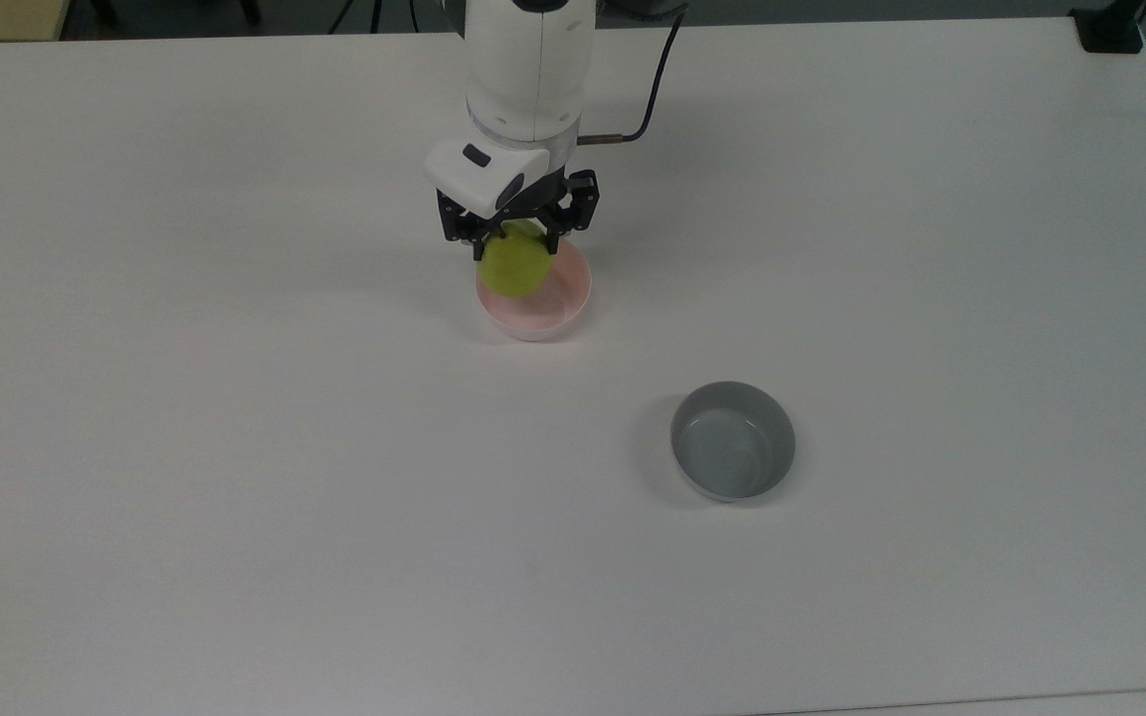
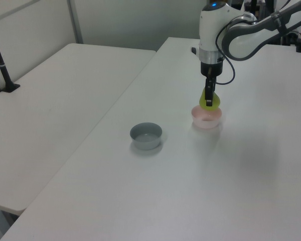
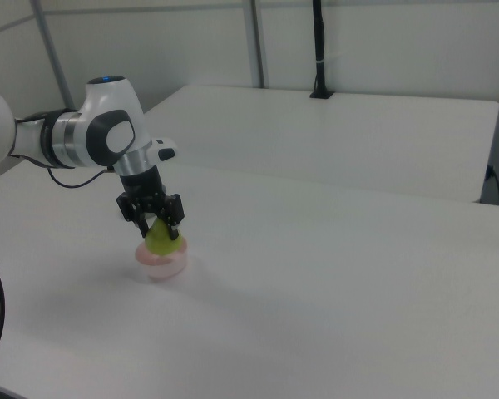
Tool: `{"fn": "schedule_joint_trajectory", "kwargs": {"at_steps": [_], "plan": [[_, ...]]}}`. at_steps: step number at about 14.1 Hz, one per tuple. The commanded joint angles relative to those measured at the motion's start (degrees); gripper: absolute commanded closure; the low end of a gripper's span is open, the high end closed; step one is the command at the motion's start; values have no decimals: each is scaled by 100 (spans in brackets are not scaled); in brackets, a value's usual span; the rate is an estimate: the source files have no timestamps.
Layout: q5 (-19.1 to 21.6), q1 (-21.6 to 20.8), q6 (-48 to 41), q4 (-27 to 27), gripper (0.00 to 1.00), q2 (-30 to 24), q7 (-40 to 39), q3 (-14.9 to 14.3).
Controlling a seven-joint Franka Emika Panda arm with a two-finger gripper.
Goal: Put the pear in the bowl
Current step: 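Lower the pear into the pink bowl and open the gripper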
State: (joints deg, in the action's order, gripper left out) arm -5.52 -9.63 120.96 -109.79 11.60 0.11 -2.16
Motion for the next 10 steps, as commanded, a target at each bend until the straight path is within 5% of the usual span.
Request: {"fn": "schedule_joint_trajectory", "kwargs": {"at_steps": [1,6,10], "plan": [[51,-109,174,-87,57,52,77,-48],[156,-154,358,-60,40,176,86,-48],[148,-154,367,-43,16,193,130,-48]]}}
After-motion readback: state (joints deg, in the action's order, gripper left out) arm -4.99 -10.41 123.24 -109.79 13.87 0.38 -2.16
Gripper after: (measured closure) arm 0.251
